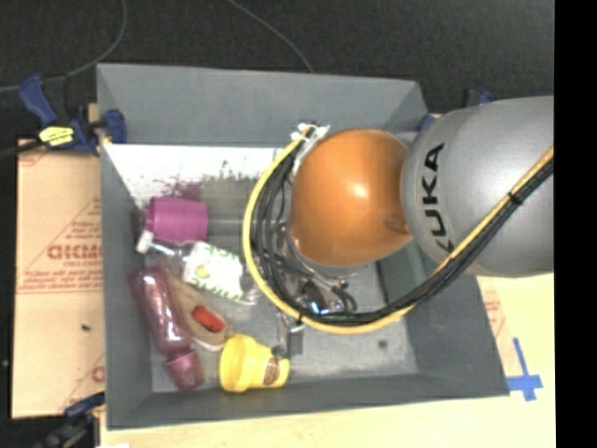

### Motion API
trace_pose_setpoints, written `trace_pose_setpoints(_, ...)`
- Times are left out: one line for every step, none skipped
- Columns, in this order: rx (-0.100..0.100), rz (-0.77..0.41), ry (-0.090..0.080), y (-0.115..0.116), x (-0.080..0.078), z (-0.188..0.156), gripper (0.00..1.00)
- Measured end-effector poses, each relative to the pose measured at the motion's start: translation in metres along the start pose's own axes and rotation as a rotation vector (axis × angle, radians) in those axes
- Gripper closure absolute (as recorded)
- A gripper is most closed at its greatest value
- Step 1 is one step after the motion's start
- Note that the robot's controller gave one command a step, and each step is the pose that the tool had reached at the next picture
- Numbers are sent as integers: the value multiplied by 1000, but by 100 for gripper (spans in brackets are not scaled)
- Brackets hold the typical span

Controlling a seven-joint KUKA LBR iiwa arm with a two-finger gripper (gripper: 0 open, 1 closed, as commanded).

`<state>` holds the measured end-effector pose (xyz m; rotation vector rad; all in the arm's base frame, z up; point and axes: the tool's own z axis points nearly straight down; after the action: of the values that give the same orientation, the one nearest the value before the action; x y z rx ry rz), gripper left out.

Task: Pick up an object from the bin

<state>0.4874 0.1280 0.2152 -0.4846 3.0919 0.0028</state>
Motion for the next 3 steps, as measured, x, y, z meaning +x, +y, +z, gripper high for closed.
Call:
trace_pose_setpoints(-2, 110, 7, 2, -10, 29, 0)
trace_pose_setpoints(0, -50, 2, 4, 5, 77, 0)
trace_pose_setpoints(-2, 204, 8, -23, 16, 74, 0)
